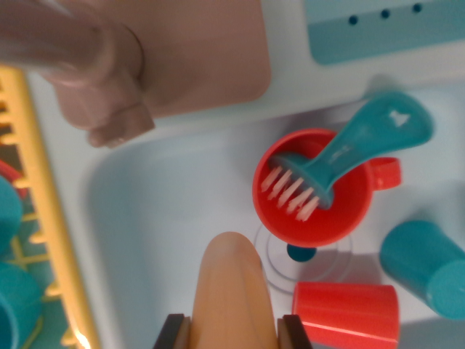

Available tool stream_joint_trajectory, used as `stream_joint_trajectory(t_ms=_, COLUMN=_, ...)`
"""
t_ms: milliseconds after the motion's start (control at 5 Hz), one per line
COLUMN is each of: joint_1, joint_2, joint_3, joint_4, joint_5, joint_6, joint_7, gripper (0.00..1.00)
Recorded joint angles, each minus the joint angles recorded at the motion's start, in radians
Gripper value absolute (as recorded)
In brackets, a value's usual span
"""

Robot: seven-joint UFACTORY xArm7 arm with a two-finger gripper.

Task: Pick detergent from the sink

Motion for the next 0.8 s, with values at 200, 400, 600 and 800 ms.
stream_joint_trajectory(t_ms=200, joint_1=0.0000, joint_2=0.000, joint_3=0.000, joint_4=0.000, joint_5=0.0000, joint_6=0.000, joint_7=0.000, gripper=1.00)
stream_joint_trajectory(t_ms=400, joint_1=0.0001, joint_2=-0.010, joint_3=0.000, joint_4=0.036, joint_5=-0.0009, joint_6=0.046, joint_7=0.001, gripper=1.00)
stream_joint_trajectory(t_ms=600, joint_1=0.0001, joint_2=-0.010, joint_3=0.000, joint_4=0.036, joint_5=-0.0009, joint_6=0.046, joint_7=0.001, gripper=1.00)
stream_joint_trajectory(t_ms=800, joint_1=0.0002, joint_2=-0.020, joint_3=0.000, joint_4=0.073, joint_5=-0.0018, joint_6=0.094, joint_7=0.002, gripper=1.00)
